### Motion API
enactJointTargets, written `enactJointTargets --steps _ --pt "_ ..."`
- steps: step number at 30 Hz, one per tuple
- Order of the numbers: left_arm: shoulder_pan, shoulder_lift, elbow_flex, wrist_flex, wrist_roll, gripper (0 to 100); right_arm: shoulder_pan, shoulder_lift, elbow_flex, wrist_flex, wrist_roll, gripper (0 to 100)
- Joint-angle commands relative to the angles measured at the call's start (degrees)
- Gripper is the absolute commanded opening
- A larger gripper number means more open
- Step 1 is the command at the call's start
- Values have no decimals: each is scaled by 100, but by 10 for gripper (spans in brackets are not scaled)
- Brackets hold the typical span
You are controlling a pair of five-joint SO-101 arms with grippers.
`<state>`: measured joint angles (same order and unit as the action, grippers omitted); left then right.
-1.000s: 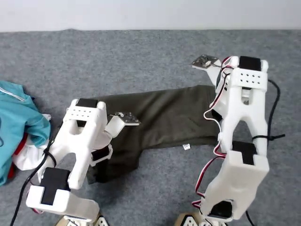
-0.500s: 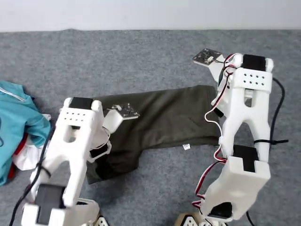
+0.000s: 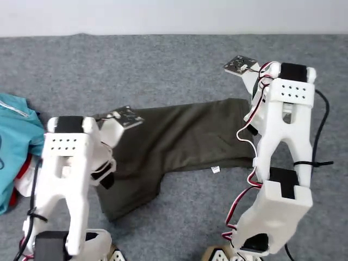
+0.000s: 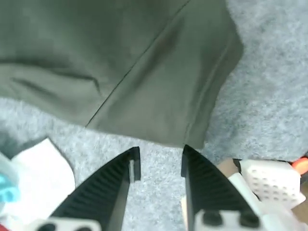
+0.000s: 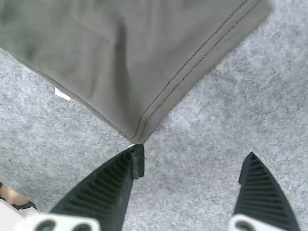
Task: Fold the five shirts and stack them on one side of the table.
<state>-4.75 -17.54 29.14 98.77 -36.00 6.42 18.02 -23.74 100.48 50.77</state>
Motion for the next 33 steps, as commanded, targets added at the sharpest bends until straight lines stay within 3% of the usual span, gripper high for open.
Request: enactJointTargets --steps 1,7,12,15,21,33 --pt "-308 -220 -163 132 44 147 -31 -374 -35 242 -70 318" --pt "-730 -158 -171 -1415 905 19 -347 -365 141 189 -149 318" --pt "-730 -149 -171 -2505 2022 8 -409 -365 141 -101 -1187 316" --pt "-703 -132 -171 -2919 2224 8 -400 -365 141 -136 -1635 240" --pt "-651 686 -444 -3130 2224 8 -338 -426 132 -48 -1714 4" --pt "-642 3499 -2730 -2910 2251 8 189 -1015 53 233 -1714 9"
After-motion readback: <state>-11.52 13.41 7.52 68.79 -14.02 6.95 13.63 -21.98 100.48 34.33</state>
